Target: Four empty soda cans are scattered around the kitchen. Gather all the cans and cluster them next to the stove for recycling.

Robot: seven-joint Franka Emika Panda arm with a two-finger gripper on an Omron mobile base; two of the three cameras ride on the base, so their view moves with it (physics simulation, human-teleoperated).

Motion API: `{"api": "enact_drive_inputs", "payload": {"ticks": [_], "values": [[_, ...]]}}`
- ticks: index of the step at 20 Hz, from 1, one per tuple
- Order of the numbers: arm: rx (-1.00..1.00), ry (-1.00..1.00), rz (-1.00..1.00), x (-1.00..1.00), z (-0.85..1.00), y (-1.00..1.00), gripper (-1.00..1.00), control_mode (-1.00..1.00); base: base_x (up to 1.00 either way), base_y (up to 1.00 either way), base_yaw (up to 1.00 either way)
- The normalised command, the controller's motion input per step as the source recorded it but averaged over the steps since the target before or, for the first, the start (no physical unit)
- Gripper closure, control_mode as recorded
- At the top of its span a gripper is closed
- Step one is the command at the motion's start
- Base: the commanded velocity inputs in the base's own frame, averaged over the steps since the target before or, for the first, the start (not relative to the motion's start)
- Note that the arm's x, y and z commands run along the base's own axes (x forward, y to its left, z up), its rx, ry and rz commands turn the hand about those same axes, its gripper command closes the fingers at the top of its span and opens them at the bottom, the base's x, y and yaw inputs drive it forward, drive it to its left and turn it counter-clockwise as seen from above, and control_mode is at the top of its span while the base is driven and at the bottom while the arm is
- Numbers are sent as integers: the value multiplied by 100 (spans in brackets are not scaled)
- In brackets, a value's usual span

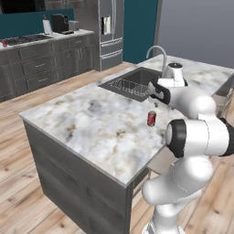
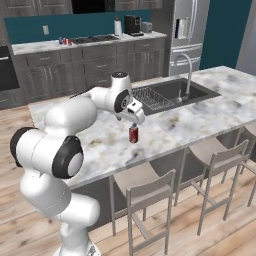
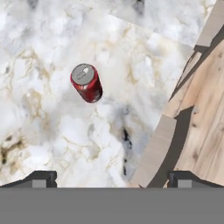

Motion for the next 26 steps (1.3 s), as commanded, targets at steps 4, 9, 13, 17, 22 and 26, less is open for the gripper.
{"api": "enact_drive_inputs", "payload": {"ticks": [4,9,13,17,22,26], "values": [[0,0,0,14,-15,0,-100,-100,0,0,0],[0,0,0,8,-17,0,-100,-100,0,0,0],[0,0,0,5,-22,0,-100,-100,0,0,0],[0,0,0,11,-19,0,-100,-100,0,0,0],[0,0,0,18,-15,0,-100,-100,0,0,0],[0,0,0,16,-8,0,-100,-100,0,0,0]]}}
